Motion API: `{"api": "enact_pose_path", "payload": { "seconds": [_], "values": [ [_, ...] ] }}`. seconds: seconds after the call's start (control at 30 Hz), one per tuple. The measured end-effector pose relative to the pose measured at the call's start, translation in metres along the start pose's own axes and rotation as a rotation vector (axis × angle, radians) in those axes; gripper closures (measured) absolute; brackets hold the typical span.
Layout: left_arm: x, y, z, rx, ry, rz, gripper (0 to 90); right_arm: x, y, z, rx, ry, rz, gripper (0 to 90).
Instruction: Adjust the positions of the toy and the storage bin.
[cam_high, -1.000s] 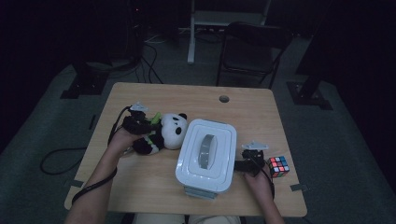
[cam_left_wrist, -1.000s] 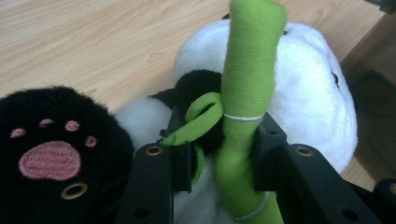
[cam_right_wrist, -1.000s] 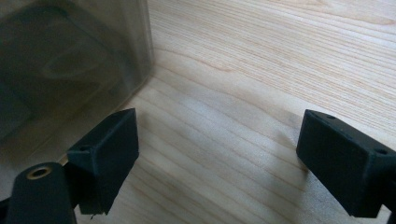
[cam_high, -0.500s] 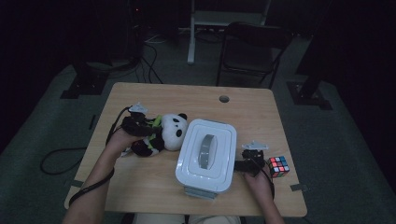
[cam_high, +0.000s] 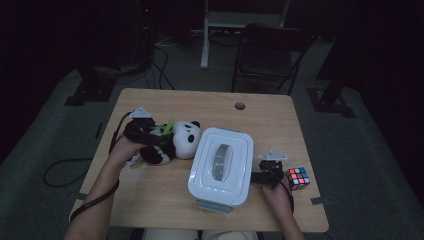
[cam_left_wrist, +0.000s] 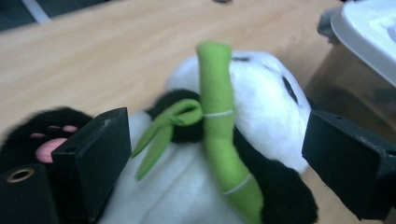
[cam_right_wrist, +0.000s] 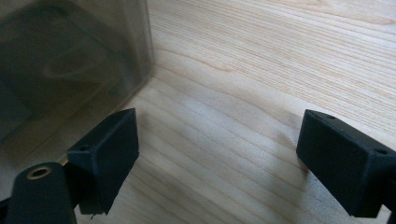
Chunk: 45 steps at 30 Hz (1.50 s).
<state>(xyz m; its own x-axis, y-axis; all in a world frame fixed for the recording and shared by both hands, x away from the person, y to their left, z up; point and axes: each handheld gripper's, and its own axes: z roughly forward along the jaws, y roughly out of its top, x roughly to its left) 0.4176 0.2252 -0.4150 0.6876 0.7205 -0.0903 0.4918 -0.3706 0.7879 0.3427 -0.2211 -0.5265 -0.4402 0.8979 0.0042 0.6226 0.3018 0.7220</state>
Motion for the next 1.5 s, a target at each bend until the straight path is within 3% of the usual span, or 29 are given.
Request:
{"api": "enact_pose_path", "payload": {
  "seconds": [0.23, 0.27, 0.7, 1.03, 1.37, 1.5],
  "values": [
    [-0.004, -0.002, -0.010, -0.030, -0.018, 0.005, 9.3, 0.000, 0.000, 0.000, -0.001, 0.000, -0.001, 12.7],
    [-0.007, -0.003, -0.012, -0.036, -0.014, 0.024, 9.3, 0.000, 0.000, 0.000, 0.000, 0.000, -0.001, 12.7],
    [-0.035, -0.014, -0.034, -0.060, -0.020, 0.082, 9.4, 0.000, 0.000, 0.000, 0.000, 0.000, 0.000, 12.7],
    [-0.051, -0.029, -0.042, -0.075, -0.040, 0.079, 9.4, 0.000, 0.000, 0.000, 0.000, 0.000, 0.000, 12.7],
    [-0.074, -0.043, -0.046, -0.068, -0.065, 0.123, 9.3, 0.000, 0.000, 0.000, 0.001, 0.000, 0.000, 12.7],
    [-0.075, -0.045, -0.046, -0.068, -0.074, 0.122, 9.3, 0.000, 0.000, 0.000, 0.000, 0.000, 0.000, 12.7]
  ]
}}
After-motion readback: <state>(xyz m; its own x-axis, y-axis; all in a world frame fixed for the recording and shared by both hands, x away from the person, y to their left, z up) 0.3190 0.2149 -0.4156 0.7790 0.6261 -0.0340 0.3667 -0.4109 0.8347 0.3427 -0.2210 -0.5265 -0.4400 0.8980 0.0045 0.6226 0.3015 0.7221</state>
